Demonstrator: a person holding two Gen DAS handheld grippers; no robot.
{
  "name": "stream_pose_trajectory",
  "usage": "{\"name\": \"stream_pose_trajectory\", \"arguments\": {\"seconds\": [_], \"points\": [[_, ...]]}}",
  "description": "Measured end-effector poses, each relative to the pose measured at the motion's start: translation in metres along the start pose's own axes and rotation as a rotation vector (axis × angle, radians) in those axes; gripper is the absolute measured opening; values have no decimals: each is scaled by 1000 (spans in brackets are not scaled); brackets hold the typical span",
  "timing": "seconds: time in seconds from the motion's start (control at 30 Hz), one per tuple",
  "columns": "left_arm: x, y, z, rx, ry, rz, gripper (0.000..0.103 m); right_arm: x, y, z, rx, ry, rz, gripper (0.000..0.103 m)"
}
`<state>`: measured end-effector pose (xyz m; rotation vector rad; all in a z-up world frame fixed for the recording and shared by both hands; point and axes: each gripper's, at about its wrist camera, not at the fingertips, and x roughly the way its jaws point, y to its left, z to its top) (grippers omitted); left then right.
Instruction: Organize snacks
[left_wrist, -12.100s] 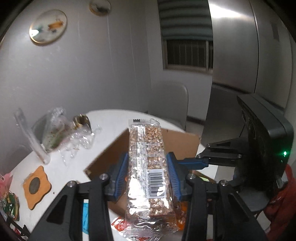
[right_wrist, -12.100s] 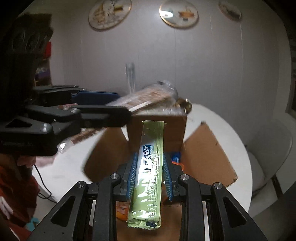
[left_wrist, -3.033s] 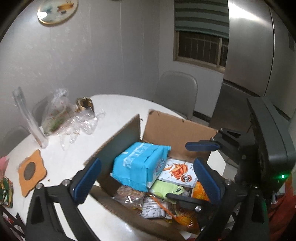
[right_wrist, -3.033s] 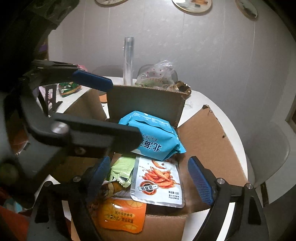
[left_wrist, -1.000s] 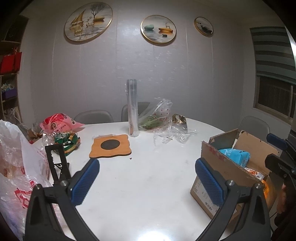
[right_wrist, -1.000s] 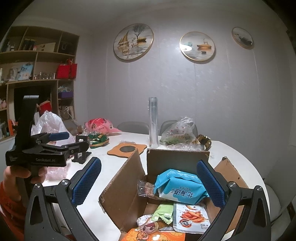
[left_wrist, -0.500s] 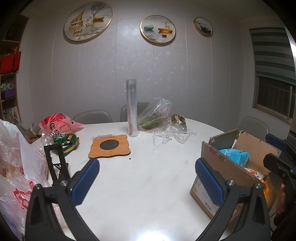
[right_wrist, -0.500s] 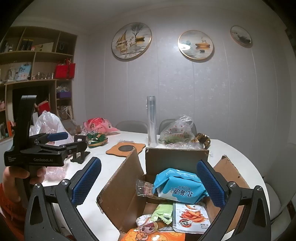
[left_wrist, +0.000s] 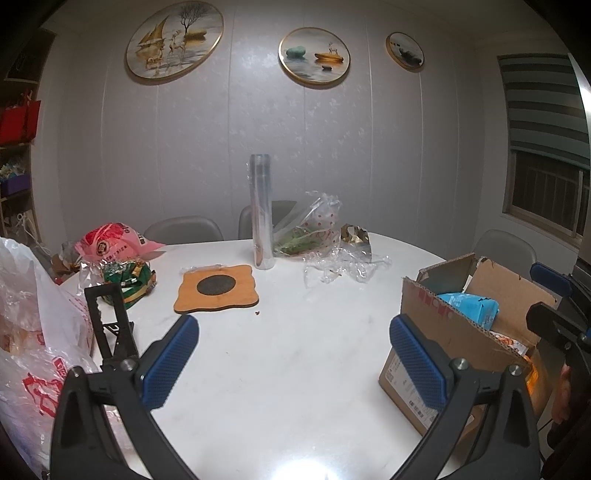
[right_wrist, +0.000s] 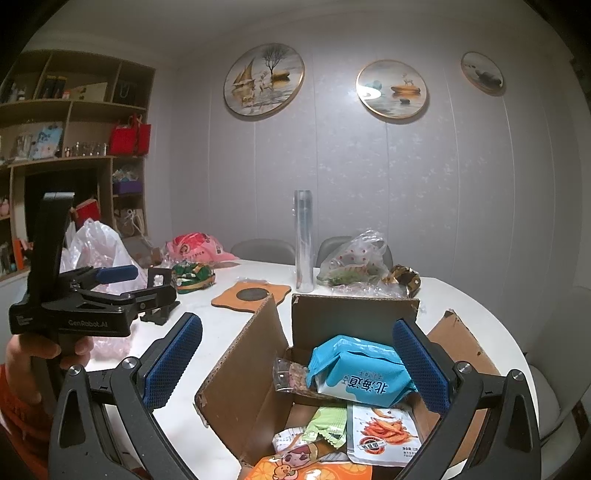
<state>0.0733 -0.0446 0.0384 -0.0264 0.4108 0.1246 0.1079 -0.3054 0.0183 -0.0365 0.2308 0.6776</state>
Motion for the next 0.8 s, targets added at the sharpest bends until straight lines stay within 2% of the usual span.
{"name": "stream_pose_trajectory", "arguments": {"seconds": [0.8], "points": [[3, -1, 0, 1, 4, -5, 102, 2, -2, -2, -1, 5, -4, 103]]}}
